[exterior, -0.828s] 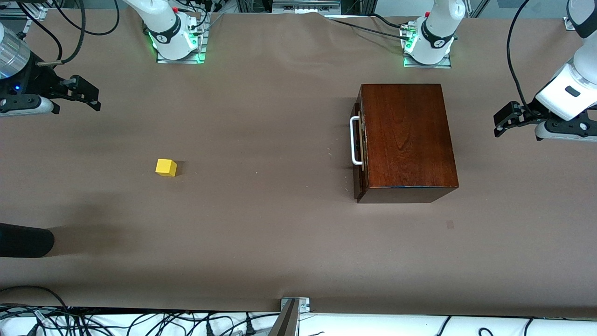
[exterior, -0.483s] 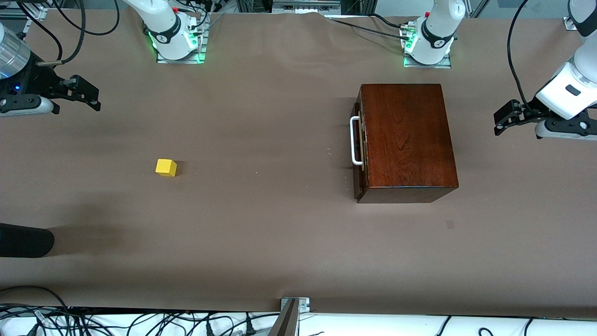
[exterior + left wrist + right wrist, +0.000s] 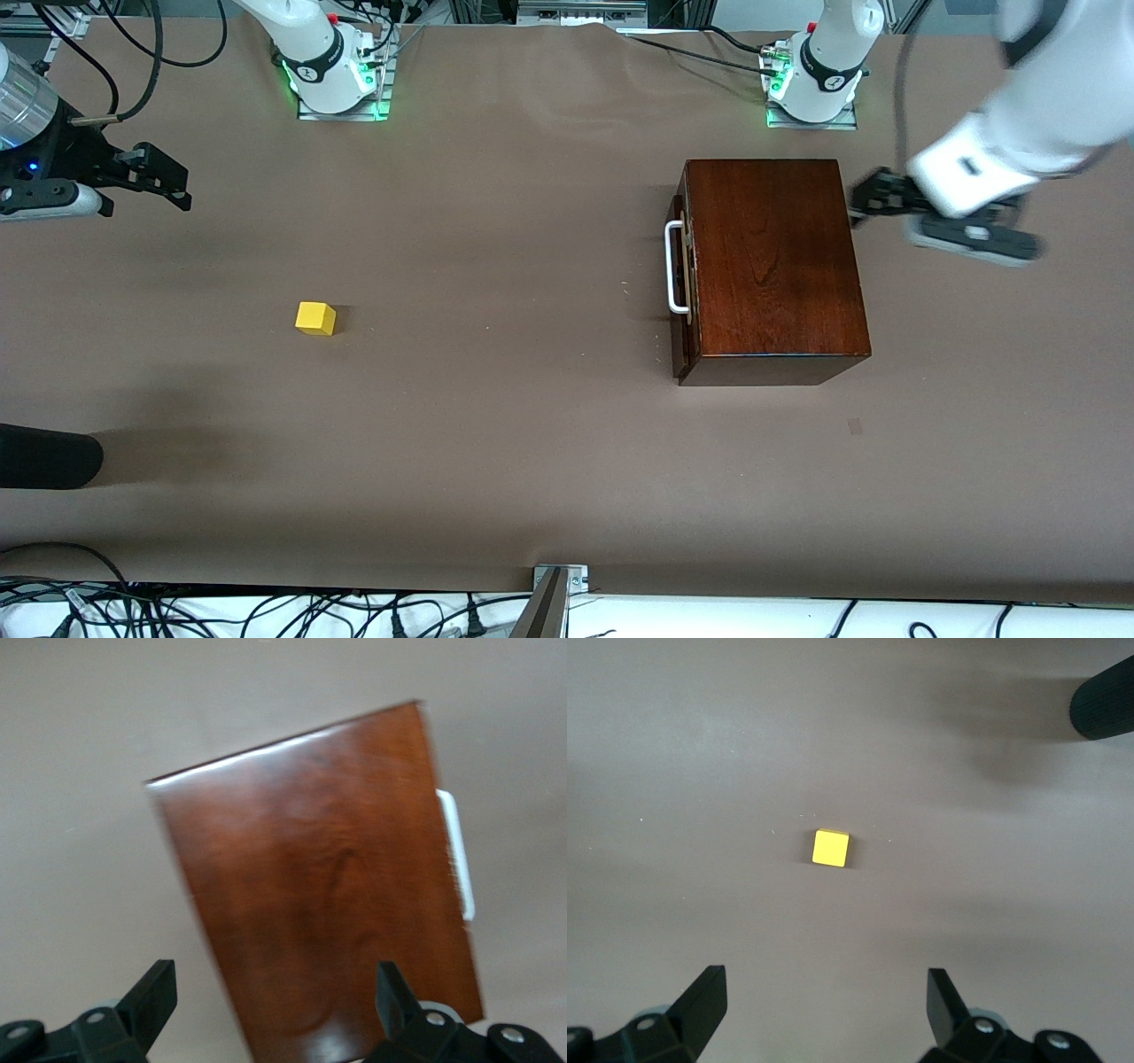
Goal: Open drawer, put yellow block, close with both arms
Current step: 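Move the left gripper to the white drawer handle of the box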
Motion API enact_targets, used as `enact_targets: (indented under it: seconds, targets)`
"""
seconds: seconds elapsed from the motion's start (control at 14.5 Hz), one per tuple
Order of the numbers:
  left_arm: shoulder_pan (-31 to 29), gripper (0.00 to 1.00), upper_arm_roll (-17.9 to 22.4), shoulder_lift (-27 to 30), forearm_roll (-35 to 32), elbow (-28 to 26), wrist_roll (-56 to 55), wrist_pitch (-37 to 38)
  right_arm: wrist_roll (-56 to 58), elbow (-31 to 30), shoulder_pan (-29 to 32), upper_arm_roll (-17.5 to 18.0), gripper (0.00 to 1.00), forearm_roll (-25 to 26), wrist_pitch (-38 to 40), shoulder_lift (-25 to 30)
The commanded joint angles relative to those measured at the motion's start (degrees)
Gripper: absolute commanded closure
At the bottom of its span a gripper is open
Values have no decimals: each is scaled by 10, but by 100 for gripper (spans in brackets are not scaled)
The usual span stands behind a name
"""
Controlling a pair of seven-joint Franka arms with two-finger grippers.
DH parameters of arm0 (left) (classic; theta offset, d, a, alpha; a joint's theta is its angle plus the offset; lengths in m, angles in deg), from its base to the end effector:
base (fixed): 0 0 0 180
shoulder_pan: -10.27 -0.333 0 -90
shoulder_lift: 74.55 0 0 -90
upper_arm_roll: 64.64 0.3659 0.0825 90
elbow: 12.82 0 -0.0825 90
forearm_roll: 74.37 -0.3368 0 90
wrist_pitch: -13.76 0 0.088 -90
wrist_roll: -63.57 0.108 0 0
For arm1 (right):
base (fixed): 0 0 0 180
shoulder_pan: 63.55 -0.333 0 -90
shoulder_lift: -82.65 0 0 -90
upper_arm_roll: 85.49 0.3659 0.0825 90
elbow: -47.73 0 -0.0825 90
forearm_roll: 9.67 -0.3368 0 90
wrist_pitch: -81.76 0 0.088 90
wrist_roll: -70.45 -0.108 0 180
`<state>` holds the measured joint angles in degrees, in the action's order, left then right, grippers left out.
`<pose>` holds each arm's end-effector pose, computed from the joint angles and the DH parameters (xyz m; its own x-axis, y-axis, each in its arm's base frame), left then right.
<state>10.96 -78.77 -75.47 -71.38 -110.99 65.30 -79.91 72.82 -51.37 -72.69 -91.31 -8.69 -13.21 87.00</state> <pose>0.4932 -0.1349 0.6104 0.9553 -0.2808 -0.0924 -0.2764 -0.9593 0.0582 0.4849 0.0241 0.6506 0.9949 0.1009 0.0031 0.1008 -0.9949 0.0095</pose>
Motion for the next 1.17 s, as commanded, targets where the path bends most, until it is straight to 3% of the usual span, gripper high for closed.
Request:
enact_targets:
  seconds: [0.0, 0.21, 0.48, 1.1]
  targets:
    - [8, 0, -47, -57, 6, 50, -61, 6, -1, 1, 0, 1, 0, -3, 6, 5]
    - [78, 0, -66, -144, -34, 104, -198, -32, -1, 1, 1, 0, 0, -3, 6, 5]
    - [174, 0, -64, -204, -79, 105, -369, -99, -1, 1, 1, 0, 0, -3, 5, 5]
    - [223, 0, -64, -244, -127, 86, -379, -121, -1, 0, 2, -12, 0, -3, 5, 2]
